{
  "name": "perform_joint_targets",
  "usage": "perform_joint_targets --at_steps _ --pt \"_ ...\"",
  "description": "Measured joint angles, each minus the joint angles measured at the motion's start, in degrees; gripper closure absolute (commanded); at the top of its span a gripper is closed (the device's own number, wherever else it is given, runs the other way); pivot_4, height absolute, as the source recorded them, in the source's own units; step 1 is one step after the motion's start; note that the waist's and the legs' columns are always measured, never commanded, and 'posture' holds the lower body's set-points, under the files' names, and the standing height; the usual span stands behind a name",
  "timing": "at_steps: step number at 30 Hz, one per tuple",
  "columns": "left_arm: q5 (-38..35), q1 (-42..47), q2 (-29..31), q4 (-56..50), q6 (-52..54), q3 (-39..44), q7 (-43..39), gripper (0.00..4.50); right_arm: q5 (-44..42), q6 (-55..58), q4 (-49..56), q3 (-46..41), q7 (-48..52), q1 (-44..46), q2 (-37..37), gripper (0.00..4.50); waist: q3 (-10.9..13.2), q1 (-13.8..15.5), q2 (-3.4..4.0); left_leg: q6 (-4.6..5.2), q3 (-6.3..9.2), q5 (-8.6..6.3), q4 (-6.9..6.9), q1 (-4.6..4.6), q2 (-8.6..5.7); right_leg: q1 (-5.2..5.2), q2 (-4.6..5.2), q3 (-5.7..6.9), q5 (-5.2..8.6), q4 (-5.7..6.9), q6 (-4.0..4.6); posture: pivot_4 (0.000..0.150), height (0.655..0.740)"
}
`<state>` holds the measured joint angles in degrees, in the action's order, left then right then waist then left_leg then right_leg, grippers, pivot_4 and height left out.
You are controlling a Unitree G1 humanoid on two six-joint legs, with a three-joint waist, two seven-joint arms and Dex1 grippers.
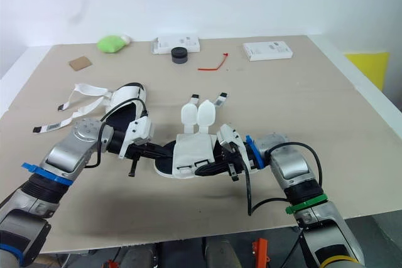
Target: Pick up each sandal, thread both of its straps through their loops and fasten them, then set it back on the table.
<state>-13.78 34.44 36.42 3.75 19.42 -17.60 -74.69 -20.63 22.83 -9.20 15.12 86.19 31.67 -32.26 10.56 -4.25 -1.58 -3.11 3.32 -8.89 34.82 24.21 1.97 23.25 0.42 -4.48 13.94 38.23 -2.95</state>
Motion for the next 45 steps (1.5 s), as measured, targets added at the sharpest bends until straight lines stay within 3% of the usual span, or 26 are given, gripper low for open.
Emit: perform_joint_targets --at_steps 4,17,26,34,39,45 --pt "-0.4 -0.6 0.5 -1.2 1.8 0.4 0.3 4.46 0.0 0.1 0.1 0.0 -0.1 -0.1 0.0 4.50 0.0 0.0 0.00 0.00 0.00 0.00 0.00 0.00 0.01 -0.01 0.00 0.00 0.00 0.00 0.00 0.150 0.7400" --pt "-0.4 -5.6 -6.0 -2.5 1.7 1.9 5.6 4.46 0.0 1.4 1.0 -0.3 -0.5 -0.5 -1.0 4.50 -0.1 0.3 0.03 0.00 0.00 0.00 0.16 -0.03 -0.03 -0.12 0.02 0.00 -0.05 0.00 -0.07 0.150 0.7400" --pt "-3.0 -6.7 -12.1 5.5 -3.8 5.1 4.5 4.46 0.0 2.5 1.2 -0.7 -0.9 -0.5 -1.5 4.50 -0.1 1.1 0.08 0.00 0.01 0.00 0.44 -0.02 -0.06 -0.20 0.04 -0.01 -0.14 0.00 -0.09 0.150 0.7400" --pt "-2.3 -4.9 -12.5 12.3 -10.6 4.4 1.4 4.46 0.0 3.7 2.8 -0.8 -1.9 -1.0 -1.6 4.50 -0.3 1.4 0.10 0.00 -0.01 0.00 0.51 -0.02 -0.06 -0.24 0.04 -0.03 -0.10 -0.01 0.01 0.150 0.7400" --pt "1.9 -3.0 -10.7 14.5 -18.8 1.4 -0.5 4.46 0.0 4.9 3.6 -0.8 -2.7 -1.1 -1.6 4.50 -0.5 1.4 0.22 -0.01 -0.01 -0.01 0.50 -0.03 -0.03 -0.25 0.02 -0.03 -0.08 -0.01 0.06 0.150 0.7400" --pt "2.0 -2.4 -10.7 15.1 -18.1 1.1 -0.6 4.46 0.0 5.9 5.1 -0.9 -3.8 -1.8 -1.8 4.50 -0.7 1.4 0.36 0.00 -0.01 -0.01 0.50 -0.04 -0.03 -0.26 0.02 -0.03 -0.05 -0.01 0.10 0.150 0.7400"
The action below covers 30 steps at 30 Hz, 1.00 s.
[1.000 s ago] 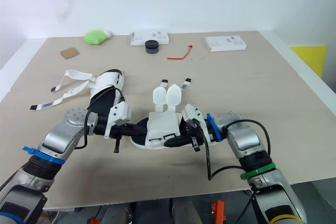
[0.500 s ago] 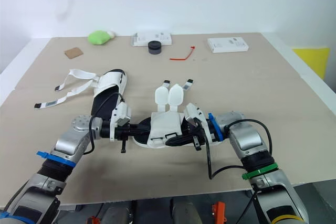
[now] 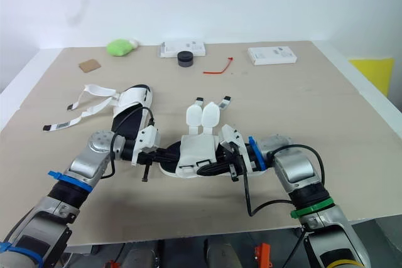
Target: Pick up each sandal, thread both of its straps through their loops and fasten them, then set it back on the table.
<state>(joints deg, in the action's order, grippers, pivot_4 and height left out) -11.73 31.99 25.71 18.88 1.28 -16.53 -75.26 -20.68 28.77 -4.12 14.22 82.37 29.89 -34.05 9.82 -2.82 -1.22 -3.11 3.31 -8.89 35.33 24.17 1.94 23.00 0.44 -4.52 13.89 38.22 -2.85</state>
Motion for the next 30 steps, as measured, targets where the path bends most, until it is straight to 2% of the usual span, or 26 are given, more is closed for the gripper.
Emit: perform_joint_targets --at_steps 11,15,16,18,24,29,30 --pt "-1.0 -3.0 -0.1 -3.9 3.3 1.1 1.9 4.46 -0.8 2.2 1.4 0.0 -0.5 -0.3 -0.6 4.50 -0.1 0.0 0.05 0.02 0.00 -0.10 -0.03 0.01 -0.01 0.00 0.00 0.00 0.12 -0.01 0.03 0.150 0.7400" --pt "-1.2 -3.4 -0.2 -4.2 3.8 1.0 2.3 4.50 -3.5 4.5 1.4 -1.2 0.5 0.4 -1.8 2.91 -0.1 0.1 0.12 0.03 0.00 -0.12 -0.03 0.01 -0.01 -0.02 0.01 0.00 0.15 -0.03 0.05 0.150 0.7400" --pt "-1.2 -3.4 -0.2 -4.2 3.9 1.1 2.3 4.50 -3.9 4.8 1.4 -1.7 0.8 0.5 -2.5 2.28 -0.2 0.1 0.13 0.03 0.00 -0.12 -0.03 0.01 -0.01 -0.02 0.01 0.00 0.16 -0.04 0.07 0.150 0.7400" --pt "-1.2 -3.4 0.0 -4.1 4.0 1.1 2.3 4.50 -4.0 5.0 1.4 -3.0 0.5 0.5 -3.6 1.72 -0.2 0.1 0.15 0.03 0.00 -0.13 -0.03 -0.02 -0.01 -0.02 0.01 0.00 0.16 -0.03 0.07 0.150 0.7400" --pt "-1.2 -3.3 0.0 -3.9 4.0 1.1 2.2 4.50 -3.8 5.0 1.2 -4.5 0.0 0.5 -8.7 1.72 -0.4 0.1 0.36 0.03 -0.03 -0.13 -0.03 -0.05 -0.01 -0.02 0.02 -0.01 0.17 -0.03 0.09 0.150 0.7400" --pt "-1.2 -3.3 -0.2 -3.8 4.0 1.1 2.2 4.50 -6.6 6.9 1.0 -9.8 0.1 1.2 -12.2 1.72 -0.4 0.1 0.38 0.03 -0.04 -0.13 -0.03 -0.04 -0.02 -0.02 0.03 -0.03 0.17 -0.04 0.09 0.150 0.7400" --pt "-1.2 -3.2 -0.2 -3.6 4.1 1.1 2.2 4.50 -9.6 10.6 0.4 -12.9 -0.5 4.0 -12.6 1.72 -0.4 0.1 0.42 0.03 -0.05 -0.13 -0.03 -0.06 -0.02 -0.03 0.03 -0.04 0.17 -0.04 0.09 0.150 0.7400"
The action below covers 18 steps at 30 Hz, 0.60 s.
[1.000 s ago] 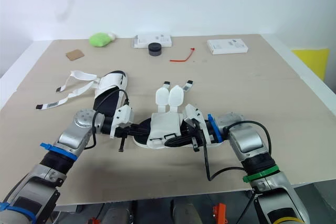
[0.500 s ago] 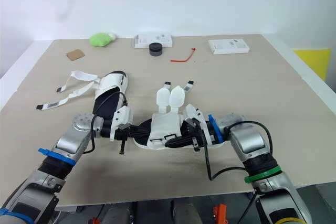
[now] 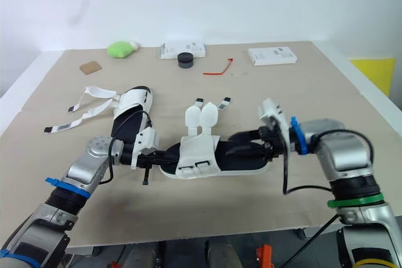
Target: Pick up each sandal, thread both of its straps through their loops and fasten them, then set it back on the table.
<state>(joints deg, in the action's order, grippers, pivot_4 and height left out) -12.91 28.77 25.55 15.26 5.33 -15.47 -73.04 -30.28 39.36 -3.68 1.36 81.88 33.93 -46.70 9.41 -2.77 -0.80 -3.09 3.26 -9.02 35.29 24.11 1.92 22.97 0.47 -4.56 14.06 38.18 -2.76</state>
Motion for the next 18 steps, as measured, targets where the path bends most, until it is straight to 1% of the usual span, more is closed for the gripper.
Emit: perform_joint_targets --at_steps 2,3,4,5,6,9,10,13,15,18 --pt "0.2 0.1 -0.2 0.3 0.0 0.0 0.0 4.50 -4.3 6.9 -1.5 -3.4 -3.5 6.0 1.4 1.72 -0.1 0.0 0.11 0.00 0.00 0.00 0.01 -0.03 0.00 -0.01 0.00 -0.02 -0.02 0.00 -0.01 0.150 0.7400" --pt "0.2 0.2 -0.2 0.4 0.0 0.0 0.0 4.50 -4.5 7.7 -1.8 -3.9 -4.5 7.1 1.9 1.72 -0.1 0.0 0.08 0.00 0.00 0.00 0.01 -0.04 0.00 -0.01 0.00 -0.02 -0.01 0.00 0.00 0.150 0.7400" --pt "0.2 0.2 -0.2 0.6 0.0 0.0 0.0 4.50 -4.8 11.5 -4.1 -4.8 -9.7 10.9 4.6 1.72 -0.1 0.0 0.09 0.00 -0.01 0.00 0.00 -0.04 0.00 -0.02 0.00 -0.02 -0.01 0.00 0.00 0.150 0.7400" --pt "0.3 0.3 -0.4 0.7 0.0 -0.1 0.1 4.50 -4.7 13.4 -5.4 -5.0 -12.4 12.4 5.8 1.72 -0.2 0.0 0.12 0.00 -0.01 0.00 0.00 -0.05 -0.01 -0.01 0.01 -0.03 -0.01 0.00 0.00 0.150 0.7400" --pt "0.3 0.3 -0.7 0.9 0.0 -0.1 0.2 4.50 -4.6 17.7 -8.2 -5.5 -17.0 14.8 8.5 1.72 -0.3 0.0 0.11 0.00 -0.01 0.00 0.01 -0.05 -0.02 -0.01 0.01 -0.05 -0.02 0.00 0.01 0.150 0.7400" --pt "0.3 0.1 -1.5 0.9 0.0 -0.1 0.5 4.50 -3.4 30.5 -16.3 -5.8 -28.7 19.6 14.9 1.72 -0.4 0.2 0.12 0.01 0.02 0.01 0.00 0.02 -0.05 0.00 0.03 -0.05 -0.02 0.00 0.04 0.150 0.7400" --pt "0.3 0.0 -1.7 0.7 -0.1 -0.1 0.5 4.50 -3.2 33.0 -18.2 -5.8 -31.0 20.0 16.2 1.72 -0.4 0.4 0.12 0.01 0.06 0.01 0.00 0.11 -0.10 0.02 0.04 -0.04 0.02 -0.01 0.02 0.150 0.7400" --pt "0.3 -0.2 -1.7 0.1 -0.1 -0.2 0.3 4.50 -3.0 36.6 -23.4 -6.5 -35.1 21.6 17.6 1.72 -0.4 0.4 0.14 0.17 0.00 -0.09 -0.01 0.21 -0.24 0.05 0.17 -0.09 0.11 -0.04 -0.13 0.150 0.7400" --pt "0.3 -0.3 -1.6 0.1 -0.3 -0.2 0.2 4.50 -2.4 37.1 -29.1 -8.0 -37.2 25.0 17.5 1.72 -0.4 0.2 0.16 0.29 -0.07 -0.16 0.00 0.19 -0.27 0.05 0.20 -0.16 0.12 -0.05 -0.21 0.150 0.7400" --pt "0.4 -0.2 -1.5 0.2 -0.4 -0.2 0.2 4.50 -1.5 36.3 -36.5 -9.4 -37.6 30.7 16.2 1.72 -0.4 0.2 0.17 0.32 -0.07 -0.17 -0.01 0.16 -0.27 0.04 0.19 -0.15 0.14 -0.05 -0.16 0.150 0.7400"
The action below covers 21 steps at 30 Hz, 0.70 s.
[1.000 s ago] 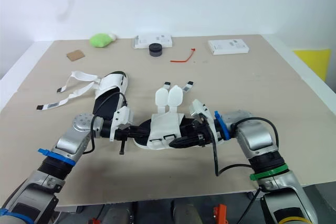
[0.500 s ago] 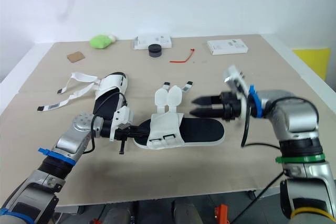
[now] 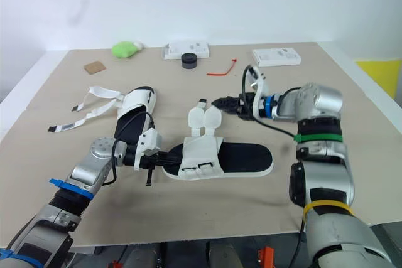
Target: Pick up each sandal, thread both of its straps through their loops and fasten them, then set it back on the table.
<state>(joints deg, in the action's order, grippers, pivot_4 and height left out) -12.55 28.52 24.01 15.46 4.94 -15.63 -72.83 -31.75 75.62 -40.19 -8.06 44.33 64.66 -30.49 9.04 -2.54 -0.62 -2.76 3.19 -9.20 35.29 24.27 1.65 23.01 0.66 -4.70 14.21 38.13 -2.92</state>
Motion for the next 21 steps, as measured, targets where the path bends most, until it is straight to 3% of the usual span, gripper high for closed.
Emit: perform_joint_targets --at_steps 7,15,21 --pt "0.1 0.2 0.1 0.4 -0.1 0.0 -0.1 4.50 3.9 -7.6 -14.8 -1.0 2.3 7.1 -3.8 1.72 0.0 -0.1 0.01 0.02 -0.03 -0.01 0.00 -0.03 -0.01 -0.02 0.00 -0.03 0.01 -0.02 0.01 0.150 0.7400" --pt "0.1 0.6 -0.1 0.8 -0.1 0.0 -0.1 4.50 9.5 -18.8 -27.0 -1.2 0.5 7.3 0.6 1.72 0.0 -0.1 0.02 0.04 -0.03 0.00 0.00 -0.02 -0.04 -0.03 0.00 -0.07 -0.01 -0.02 -0.02 0.150 0.7400" --pt "0.1 0.6 -0.2 0.8 -0.1 0.1 0.0 4.50 9.4 -22.9 -32.1 -7.0 -5.0 6.5 2.0 1.72 0.0 -0.1 0.02 0.04 -0.02 0.01 0.00 -0.03 -0.04 -0.05 0.00 -0.08 -0.02 -0.02 -0.03 0.150 0.7400"
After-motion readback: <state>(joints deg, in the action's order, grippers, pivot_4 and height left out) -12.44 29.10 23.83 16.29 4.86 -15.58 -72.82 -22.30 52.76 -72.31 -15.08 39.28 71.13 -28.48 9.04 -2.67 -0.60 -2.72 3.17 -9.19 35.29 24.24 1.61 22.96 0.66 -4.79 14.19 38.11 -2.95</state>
